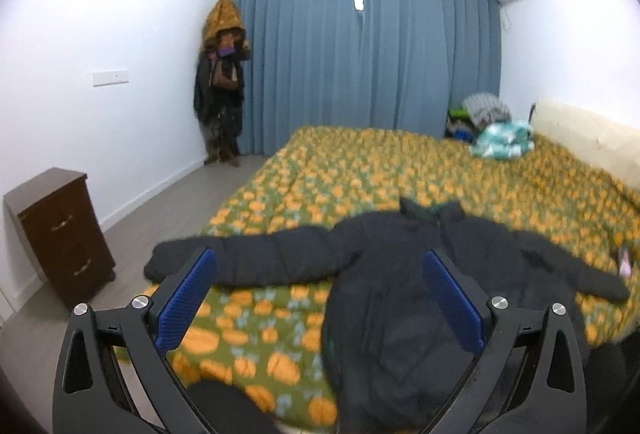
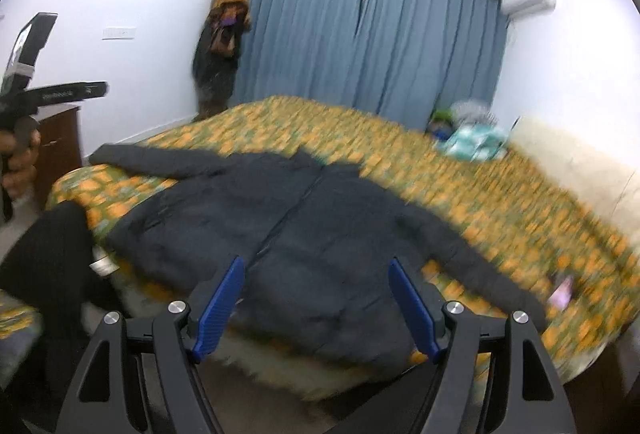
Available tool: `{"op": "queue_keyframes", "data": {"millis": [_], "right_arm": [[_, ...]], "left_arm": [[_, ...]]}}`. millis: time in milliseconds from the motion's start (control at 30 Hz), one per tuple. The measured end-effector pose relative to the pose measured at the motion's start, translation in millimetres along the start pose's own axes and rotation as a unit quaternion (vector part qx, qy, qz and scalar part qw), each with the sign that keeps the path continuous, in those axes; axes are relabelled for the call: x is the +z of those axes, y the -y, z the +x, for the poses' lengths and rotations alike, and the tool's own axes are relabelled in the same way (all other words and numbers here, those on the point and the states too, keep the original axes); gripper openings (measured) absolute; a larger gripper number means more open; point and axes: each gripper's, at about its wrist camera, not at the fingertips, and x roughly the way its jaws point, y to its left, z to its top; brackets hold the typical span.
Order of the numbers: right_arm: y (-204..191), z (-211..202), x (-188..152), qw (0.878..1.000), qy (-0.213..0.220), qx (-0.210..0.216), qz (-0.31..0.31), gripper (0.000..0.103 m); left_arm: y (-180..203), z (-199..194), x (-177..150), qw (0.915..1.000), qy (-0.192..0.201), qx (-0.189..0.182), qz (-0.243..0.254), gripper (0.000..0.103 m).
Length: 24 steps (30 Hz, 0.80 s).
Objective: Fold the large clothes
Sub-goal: 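Release the sleeve and lift the left tool back from the jacket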
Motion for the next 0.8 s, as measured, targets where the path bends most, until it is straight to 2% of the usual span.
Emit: {"op": "queue_keyframes", "data": {"millis": [33, 100, 267, 533, 633, 800], "right_arm": [[9.9, 1.3, 6.1, 1.000, 0.006, -0.015, 0.002, 0.083], [33.7, 6.1, 13.7, 0.999, 0.009, -0.033, 0.025, 0.083], [72.4, 30.6, 7.0, 0.996, -0.027, -0.060, 0.068, 0.083], [124.7, 67.0, -16.5, 0.984, -0.072, -0.082, 0.142, 0.083], [147.5, 80.8, -23.2, 0.979, -0.082, -0.105, 0.152, 0.083], [191.0, 102.7, -34.3, 0.969, -0.093, -0.153, 0.172, 0.083]], "left_arm": [[0.3, 0.5, 5.2, 0.9999, 0.006, -0.007, -0.005, 0.103], [2.9, 2.3, 14.8, 0.9997, 0.009, -0.020, -0.013, 0.103], [15.3, 17.6, 22.1, 0.9985, -0.010, -0.052, -0.014, 0.103], [42.5, 62.9, -7.3, 0.9946, -0.082, -0.064, -0.004, 0.103], [51.4, 76.3, -15.1, 0.9920, -0.107, -0.068, 0.000, 0.103], [63.6, 90.0, -13.8, 0.9919, -0.111, -0.059, 0.010, 0.103]]}}
